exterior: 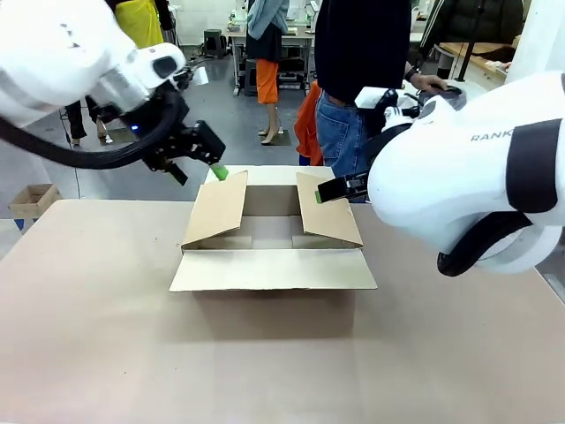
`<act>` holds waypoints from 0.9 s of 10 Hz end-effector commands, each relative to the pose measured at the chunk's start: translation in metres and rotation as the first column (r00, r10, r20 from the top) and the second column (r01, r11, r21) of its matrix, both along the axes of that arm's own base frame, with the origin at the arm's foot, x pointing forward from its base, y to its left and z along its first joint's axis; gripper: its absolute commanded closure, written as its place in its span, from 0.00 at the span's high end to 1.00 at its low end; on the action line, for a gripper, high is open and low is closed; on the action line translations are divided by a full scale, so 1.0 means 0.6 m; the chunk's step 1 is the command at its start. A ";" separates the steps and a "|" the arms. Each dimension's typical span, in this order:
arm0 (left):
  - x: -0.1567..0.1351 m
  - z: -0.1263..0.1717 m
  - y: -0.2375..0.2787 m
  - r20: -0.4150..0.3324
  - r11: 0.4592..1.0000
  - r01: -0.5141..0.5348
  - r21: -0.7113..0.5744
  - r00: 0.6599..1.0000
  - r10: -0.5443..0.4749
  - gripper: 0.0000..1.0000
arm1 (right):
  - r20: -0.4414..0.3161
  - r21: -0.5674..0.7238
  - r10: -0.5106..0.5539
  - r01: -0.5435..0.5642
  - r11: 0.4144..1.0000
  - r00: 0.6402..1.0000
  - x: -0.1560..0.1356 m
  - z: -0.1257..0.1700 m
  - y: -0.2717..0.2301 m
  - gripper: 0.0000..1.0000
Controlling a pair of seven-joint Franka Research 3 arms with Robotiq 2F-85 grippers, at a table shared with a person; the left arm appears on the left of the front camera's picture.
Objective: Pack the gift set into the box.
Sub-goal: Place both hands on the side flaps of the Package Box and spread them outward.
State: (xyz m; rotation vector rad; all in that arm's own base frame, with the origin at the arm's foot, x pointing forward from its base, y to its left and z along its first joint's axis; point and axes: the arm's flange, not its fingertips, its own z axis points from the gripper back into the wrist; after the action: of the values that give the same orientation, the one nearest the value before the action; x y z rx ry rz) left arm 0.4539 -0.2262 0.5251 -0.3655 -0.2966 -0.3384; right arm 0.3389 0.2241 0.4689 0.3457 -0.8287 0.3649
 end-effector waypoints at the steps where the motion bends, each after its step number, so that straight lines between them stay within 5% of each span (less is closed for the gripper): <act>1: 0.039 0.005 -0.046 -0.006 0.988 -0.120 0.100 0.993 0.121 1.00 | -0.088 -0.021 0.052 -0.054 0.998 0.995 -0.023 -0.053 -0.042 1.00; 2: 0.048 -0.003 -0.070 -0.002 0.977 -0.157 0.141 0.987 0.159 1.00 | 0.000 0.000 0.000 0.000 1.000 1.000 0.000 0.000 0.000 1.00; 6: 0.093 -0.048 -0.143 -0.085 0.934 -0.239 0.264 0.959 0.269 1.00 | 0.000 0.000 0.000 0.000 1.000 1.000 0.000 0.000 0.000 1.00; 9: 0.120 -0.091 -0.159 -0.079 0.877 -0.297 0.376 0.933 0.350 1.00 | 0.000 0.000 0.000 0.000 1.000 1.000 0.000 0.000 0.000 1.00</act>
State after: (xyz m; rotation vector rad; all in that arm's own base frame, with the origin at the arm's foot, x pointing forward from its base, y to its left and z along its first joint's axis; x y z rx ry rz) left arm 0.5179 -0.3128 0.4645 -0.0187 -0.1514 -0.0501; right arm 0.3391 0.2226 0.4663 0.3493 -0.8158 0.3730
